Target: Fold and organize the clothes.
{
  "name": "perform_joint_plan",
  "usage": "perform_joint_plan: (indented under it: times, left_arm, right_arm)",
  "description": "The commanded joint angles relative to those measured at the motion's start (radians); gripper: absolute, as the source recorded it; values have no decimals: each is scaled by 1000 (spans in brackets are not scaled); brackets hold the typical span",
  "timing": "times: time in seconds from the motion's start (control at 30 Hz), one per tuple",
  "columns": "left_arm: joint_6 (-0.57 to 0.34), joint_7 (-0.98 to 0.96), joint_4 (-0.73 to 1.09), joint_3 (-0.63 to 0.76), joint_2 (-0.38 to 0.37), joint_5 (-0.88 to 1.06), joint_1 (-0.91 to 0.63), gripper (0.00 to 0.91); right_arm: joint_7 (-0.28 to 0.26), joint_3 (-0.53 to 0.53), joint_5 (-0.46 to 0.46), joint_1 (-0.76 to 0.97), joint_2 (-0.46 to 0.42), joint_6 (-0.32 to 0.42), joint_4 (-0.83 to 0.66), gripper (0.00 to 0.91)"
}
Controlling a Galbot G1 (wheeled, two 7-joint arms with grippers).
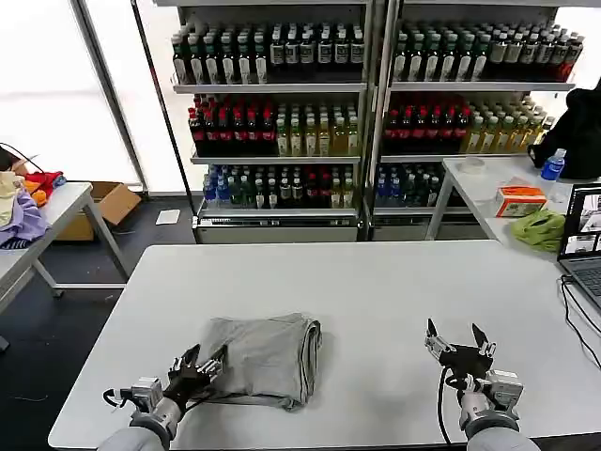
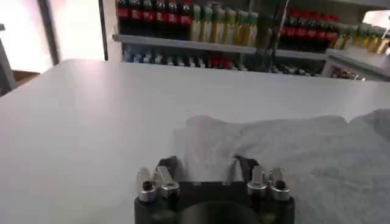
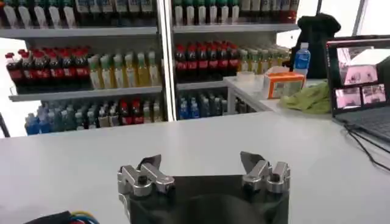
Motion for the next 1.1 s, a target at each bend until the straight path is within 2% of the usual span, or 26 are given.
perform_joint_plan:
  times: [0.03, 0.47, 0.7, 0.87, 1.1]
  left_arm:
    - [23, 3, -5, -2, -11, -99, 16, 0]
    - [-2, 13, -43, 1, -27, -155, 14, 0]
    - [-5, 14, -63, -42, -6, -171, 1, 0]
    - [2, 14, -69, -149, 62, -215, -19, 0]
    - [40, 15, 3, -397, 235, -398, -32, 0]
  right_arm:
    - [0, -5, -1, 2, 0, 0, -1, 907]
    - [0, 2, -1, -6, -6, 4, -3, 907]
    - [0, -1, -1, 0, -9, 5, -7, 907]
    - [0, -8, 0, 8, -11, 3, -8, 907]
    - [1, -18, 3, 23, -19, 1, -11, 907]
